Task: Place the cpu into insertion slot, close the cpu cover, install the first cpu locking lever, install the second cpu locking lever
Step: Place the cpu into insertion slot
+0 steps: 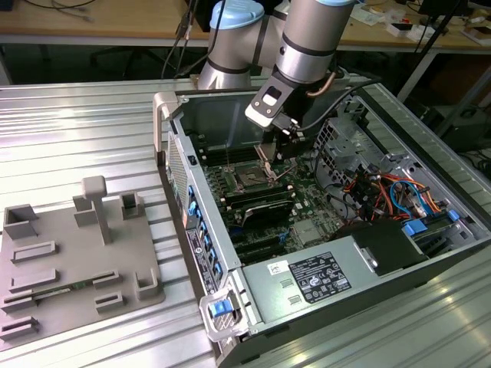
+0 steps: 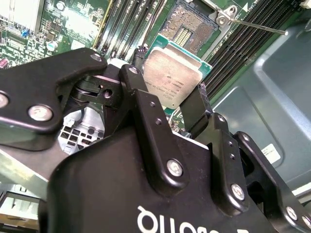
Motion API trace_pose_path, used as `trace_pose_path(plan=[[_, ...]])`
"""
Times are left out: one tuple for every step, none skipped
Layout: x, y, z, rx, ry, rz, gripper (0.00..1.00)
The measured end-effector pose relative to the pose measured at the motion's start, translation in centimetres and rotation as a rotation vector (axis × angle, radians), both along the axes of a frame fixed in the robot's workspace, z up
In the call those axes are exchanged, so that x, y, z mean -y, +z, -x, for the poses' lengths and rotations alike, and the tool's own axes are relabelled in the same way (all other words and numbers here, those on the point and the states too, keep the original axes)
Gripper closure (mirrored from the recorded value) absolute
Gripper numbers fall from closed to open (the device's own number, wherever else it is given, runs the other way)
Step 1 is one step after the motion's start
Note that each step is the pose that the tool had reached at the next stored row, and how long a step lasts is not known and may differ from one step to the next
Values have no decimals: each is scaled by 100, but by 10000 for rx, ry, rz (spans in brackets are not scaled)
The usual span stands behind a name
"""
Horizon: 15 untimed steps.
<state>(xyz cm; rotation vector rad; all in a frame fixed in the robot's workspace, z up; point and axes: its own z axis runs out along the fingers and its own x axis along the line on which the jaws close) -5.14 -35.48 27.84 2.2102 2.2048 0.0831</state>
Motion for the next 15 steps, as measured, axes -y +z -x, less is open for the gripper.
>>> trace_pose_path(plan=[[0,-1,0,0,0,0,45],[0,-1,0,0,0,-1,45],[0,-1,0,0,0,-1,45],[0,-1,1,0,0,-1,45],[0,-1,3,0,0,-1,45],[0,-1,4,0,1,-1,45],[0,-1,5,0,1,-1,45],[-1,-1,7,0,-1,-1,45],[-1,-1,8,0,0,-1,45],[-1,-1,10,0,-1,0,45],[-1,-1,12,0,-1,-1,45],[-2,-1,15,0,-1,-1,45],[-2,-1,18,1,0,-1,45],[-3,-1,20,0,0,0,45],[-3,-1,22,0,0,0,45]])
